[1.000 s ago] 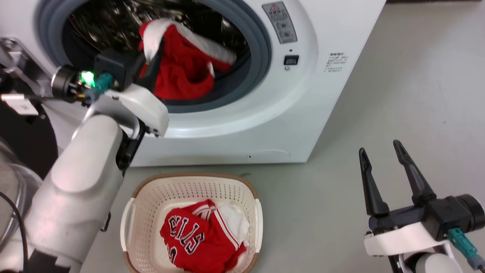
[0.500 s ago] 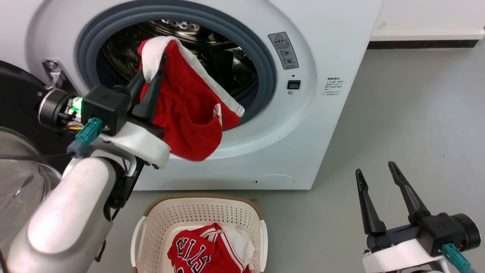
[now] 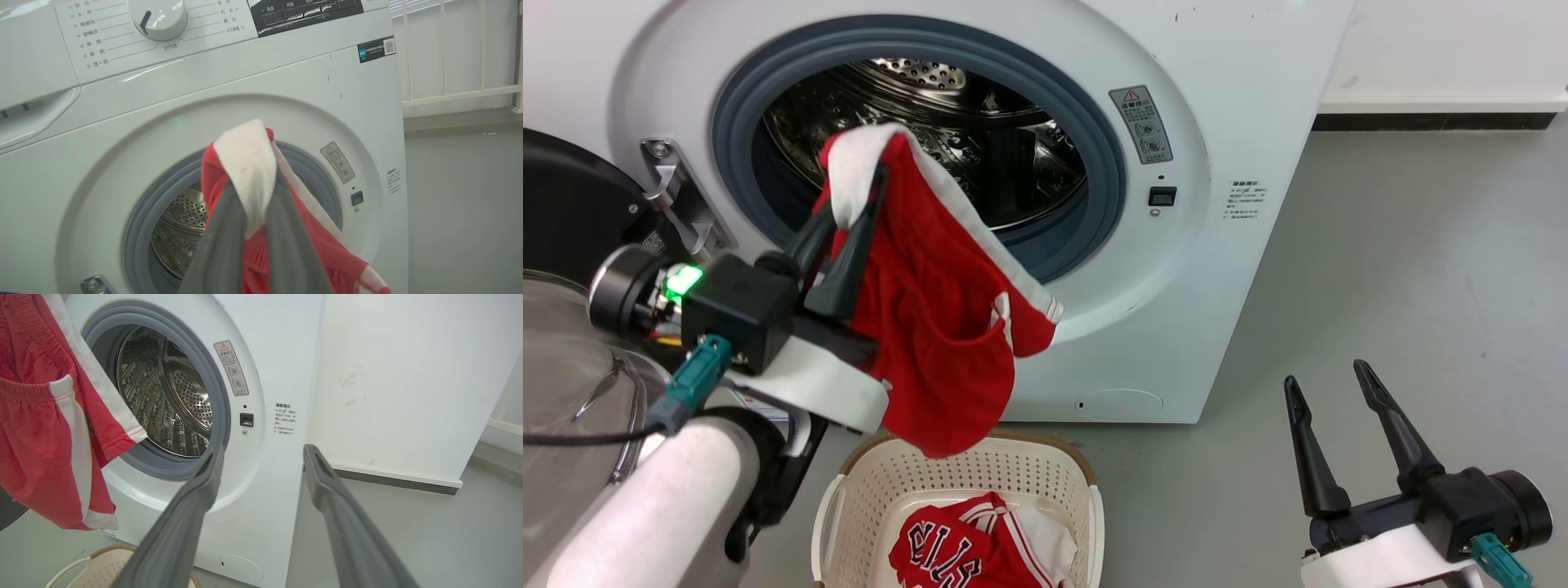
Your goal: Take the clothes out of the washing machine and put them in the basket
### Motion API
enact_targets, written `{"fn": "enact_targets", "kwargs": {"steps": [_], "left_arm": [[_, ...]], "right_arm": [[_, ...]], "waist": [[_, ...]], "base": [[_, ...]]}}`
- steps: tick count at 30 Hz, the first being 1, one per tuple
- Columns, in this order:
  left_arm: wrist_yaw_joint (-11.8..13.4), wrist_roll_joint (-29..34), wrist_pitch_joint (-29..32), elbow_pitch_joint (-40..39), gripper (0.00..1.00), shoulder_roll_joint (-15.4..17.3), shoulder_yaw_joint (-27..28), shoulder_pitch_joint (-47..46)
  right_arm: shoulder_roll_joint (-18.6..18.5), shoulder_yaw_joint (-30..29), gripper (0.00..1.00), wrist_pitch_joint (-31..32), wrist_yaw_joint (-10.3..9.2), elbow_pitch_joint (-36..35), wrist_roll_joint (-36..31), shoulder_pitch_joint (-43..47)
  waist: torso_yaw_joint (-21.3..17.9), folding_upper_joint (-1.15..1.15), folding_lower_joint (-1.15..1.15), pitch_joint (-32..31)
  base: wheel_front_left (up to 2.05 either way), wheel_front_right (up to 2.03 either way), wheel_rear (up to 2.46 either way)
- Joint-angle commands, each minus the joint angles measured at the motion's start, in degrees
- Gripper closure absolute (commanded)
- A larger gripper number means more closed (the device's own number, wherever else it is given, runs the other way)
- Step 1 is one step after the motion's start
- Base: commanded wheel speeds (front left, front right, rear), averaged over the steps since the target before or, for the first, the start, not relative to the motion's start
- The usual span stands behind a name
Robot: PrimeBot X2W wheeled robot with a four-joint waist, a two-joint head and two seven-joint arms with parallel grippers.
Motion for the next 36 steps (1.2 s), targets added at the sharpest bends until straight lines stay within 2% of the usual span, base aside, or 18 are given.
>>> {"fn": "enact_targets", "kwargs": {"steps": [1, 10, 17, 18, 26, 36], "left_arm": [[0.52, -0.06, 0.38, -0.85, 1.00, 0.40, -0.30, 1.62], [1.42, -1.52, 0.77, -1.42, 1.00, 1.37, -2.24, 8.89], [-0.37, -2.91, -0.51, 3.59, 1.00, 0.09, -5.37, 13.13], [-1.98, -3.52, -1.23, 7.80, 1.00, -1.17, -6.88, 13.21], [-7.86, -4.91, -3.85, 26.22, 1.00, -5.56, -9.60, 8.49], [-15.09, -3.58, -6.22, 53.67, 1.00, -14.19, -13.42, -5.12]], "right_arm": [[0.05, 0.11, 0.00, -0.13, -0.04, -0.18, 0.13, 0.15], [0.05, -0.27, 0.00, -0.13, -0.04, -0.83, -0.01, -2.02], [0.05, -0.91, 0.00, -0.13, -0.04, -1.46, -0.77, -4.77], [0.05, -1.14, 0.00, -0.13, -0.04, -1.81, -1.12, -6.33], [0.05, -1.13, 0.00, -0.13, -0.04, -3.15, -1.42, -11.49], [0.06, -1.56, 0.00, -0.13, -0.04, -4.79, -0.94, -16.77]], "waist": [[-0.07, 0.00, 0.01, 0.37], [-0.25, 0.00, 0.01, 3.98], [-0.76, 0.00, 0.01, 10.05], [-1.20, 0.00, 0.01, 13.19], [-3.43, 0.00, 0.01, 22.63], [-5.50, 0.00, 0.01, 33.60]], "base": [[0.00, 0.00, 0.00], [0.00, 0.00, 0.00], [0.00, 0.00, 0.00], [0.00, 0.00, 0.00], [0.00, 0.00, 0.00], [0.00, 0.00, 0.00]]}}
